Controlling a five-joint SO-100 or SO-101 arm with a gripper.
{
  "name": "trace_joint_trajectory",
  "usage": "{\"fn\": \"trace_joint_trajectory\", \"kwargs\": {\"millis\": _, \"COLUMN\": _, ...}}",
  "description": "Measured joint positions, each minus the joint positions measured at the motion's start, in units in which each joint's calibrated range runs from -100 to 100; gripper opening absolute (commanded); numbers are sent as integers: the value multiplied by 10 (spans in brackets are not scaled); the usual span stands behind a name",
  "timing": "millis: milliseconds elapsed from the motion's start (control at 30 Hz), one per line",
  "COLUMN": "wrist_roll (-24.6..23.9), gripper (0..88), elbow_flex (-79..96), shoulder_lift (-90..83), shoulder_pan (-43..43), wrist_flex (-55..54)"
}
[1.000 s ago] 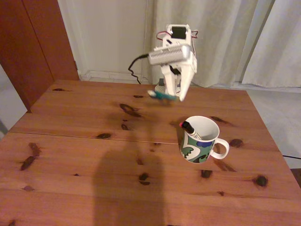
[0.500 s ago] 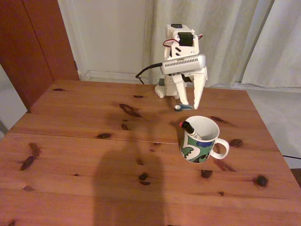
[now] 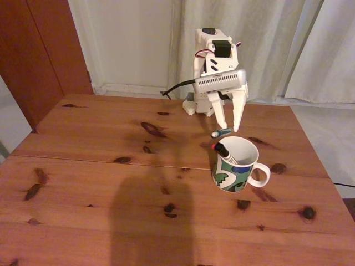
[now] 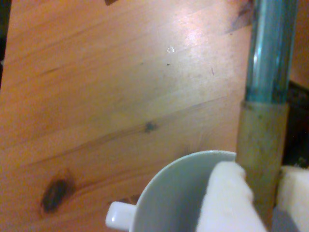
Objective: Clean up the desk and place the pens and markers into the cup
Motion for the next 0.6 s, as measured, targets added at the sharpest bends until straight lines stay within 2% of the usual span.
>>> {"fn": "trace_joint_trajectory", "kwargs": {"millis": 167, "wrist_roll": 0, "gripper": 7, "elbow_flex": 32, "shoulder_lift": 1, "shoulder_pan": 0, "wrist_flex": -72}}
{"fn": "trace_joint_trajectory", "kwargs": {"millis": 600, "wrist_roll": 36, "gripper": 7, "elbow_flex": 217, "shoulder_lift": 2, "shoulder_pan": 0, "wrist_flex": -357}}
